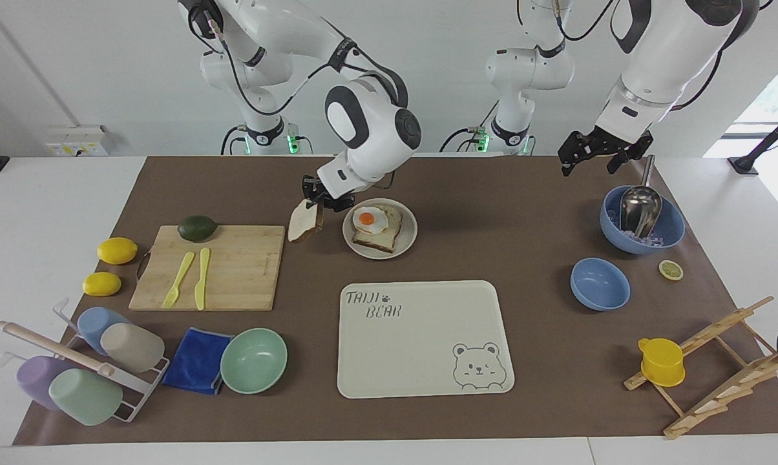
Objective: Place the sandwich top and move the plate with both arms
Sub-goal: 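Lift the bread slice with the right gripper and carry it toward the plate, then lower the bread slice onto the egg on the plate with the right gripper, then open the right gripper and withdraw while the left gripper reaches the plate, then grasp the rim of the white plate with the left gripper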
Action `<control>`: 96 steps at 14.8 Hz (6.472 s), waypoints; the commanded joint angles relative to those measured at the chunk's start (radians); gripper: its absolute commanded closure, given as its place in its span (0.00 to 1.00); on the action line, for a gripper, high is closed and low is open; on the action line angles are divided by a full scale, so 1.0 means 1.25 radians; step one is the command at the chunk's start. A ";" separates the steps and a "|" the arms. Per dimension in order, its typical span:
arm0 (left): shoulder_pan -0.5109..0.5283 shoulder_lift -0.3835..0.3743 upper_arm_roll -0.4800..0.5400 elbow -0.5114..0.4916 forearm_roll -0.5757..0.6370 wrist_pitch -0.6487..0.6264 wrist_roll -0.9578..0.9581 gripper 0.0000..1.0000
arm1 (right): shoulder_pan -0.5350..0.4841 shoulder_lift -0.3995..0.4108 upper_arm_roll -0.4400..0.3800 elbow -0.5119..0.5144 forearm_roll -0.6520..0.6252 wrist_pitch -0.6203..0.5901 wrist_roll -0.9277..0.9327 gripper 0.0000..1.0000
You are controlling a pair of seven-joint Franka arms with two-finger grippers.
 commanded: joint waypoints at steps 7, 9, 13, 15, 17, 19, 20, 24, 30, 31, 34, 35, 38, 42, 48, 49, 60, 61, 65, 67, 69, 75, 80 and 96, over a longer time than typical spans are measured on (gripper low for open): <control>0.012 -0.005 -0.007 0.008 0.010 -0.016 0.006 0.00 | -0.016 0.019 0.073 0.021 0.069 0.098 0.050 1.00; 0.012 -0.005 -0.007 0.008 0.012 -0.016 0.006 0.00 | -0.013 0.016 0.075 0.016 0.085 0.104 0.053 1.00; 0.012 -0.005 -0.007 0.008 0.010 -0.016 0.006 0.00 | -0.017 0.013 0.089 -0.008 0.087 0.119 0.050 1.00; 0.012 -0.006 -0.007 0.008 0.010 -0.017 0.006 0.00 | -0.018 0.013 0.097 -0.018 0.087 0.133 0.049 1.00; 0.012 -0.006 -0.007 0.008 0.012 -0.017 0.006 0.00 | -0.023 0.013 0.111 -0.033 0.087 0.162 0.045 1.00; 0.012 -0.005 -0.007 0.008 0.010 -0.016 0.006 0.00 | -0.032 0.010 0.114 -0.057 0.089 0.190 0.045 1.00; 0.012 -0.005 -0.007 0.008 0.010 -0.017 0.006 0.00 | -0.035 0.009 0.117 -0.063 0.089 0.196 0.045 1.00; 0.012 -0.006 -0.007 0.008 0.012 -0.016 0.006 0.00 | -0.038 0.009 0.121 -0.071 0.091 0.216 0.050 1.00; 0.012 -0.005 -0.007 0.008 0.010 -0.016 0.006 0.00 | -0.037 0.008 0.121 -0.084 0.116 0.260 0.050 1.00; 0.012 -0.006 -0.007 0.008 0.012 -0.016 0.006 0.00 | -0.037 0.008 0.121 -0.087 0.116 0.266 0.051 1.00; 0.012 -0.005 -0.007 0.008 0.012 -0.017 0.006 0.00 | -0.038 0.006 0.124 -0.099 0.118 0.294 0.053 0.84; 0.012 -0.005 -0.007 0.008 0.010 -0.017 0.006 0.00 | -0.038 0.008 0.124 -0.101 0.128 0.306 0.054 0.78; 0.012 -0.006 -0.007 0.008 0.012 -0.016 0.006 0.00 | -0.050 0.009 0.122 -0.100 0.188 0.359 0.055 0.46; 0.012 -0.005 -0.007 0.008 0.012 -0.017 0.006 0.00 | -0.060 0.013 0.124 -0.087 0.194 0.359 0.055 0.06; 0.012 -0.005 -0.007 0.008 0.012 -0.016 0.006 0.00 | -0.109 0.011 0.136 0.013 0.257 0.311 0.046 0.00; 0.012 -0.006 -0.007 0.008 0.010 -0.016 0.006 0.00 | -0.122 0.010 0.136 0.024 0.271 0.311 0.046 0.00; 0.010 -0.012 -0.008 -0.003 0.010 -0.018 0.006 0.00 | -0.380 -0.030 0.178 0.107 0.280 0.159 -0.163 0.00; 0.008 -0.012 -0.008 -0.003 0.012 -0.018 0.004 0.00 | -0.392 -0.033 0.178 0.110 0.280 0.159 -0.186 0.00; 0.002 -0.018 -0.009 -0.016 0.010 -0.025 0.003 0.00 | -0.419 -0.055 0.119 0.111 0.307 0.151 -0.272 0.00; -0.003 -0.030 -0.014 -0.042 0.010 -0.001 0.000 0.00 | -0.402 -0.072 0.019 0.116 0.350 0.146 -0.357 0.00; -0.009 -0.051 -0.018 -0.094 0.003 0.056 -0.024 0.00 | -0.299 -0.116 -0.173 0.116 0.403 0.152 -0.465 0.00; -0.139 -0.068 -0.018 -0.263 -0.067 0.268 -0.194 0.00 | -0.131 -0.178 -0.463 0.113 0.490 0.116 -0.527 0.00; -0.253 -0.010 -0.018 -0.392 -0.095 0.472 -0.199 0.00 | -0.026 -0.219 -0.592 0.077 0.490 0.115 -0.585 0.00; -0.386 0.133 -0.019 -0.530 -0.202 0.809 -0.196 0.08 | -0.055 -0.245 -0.613 0.068 0.479 0.104 -0.623 0.00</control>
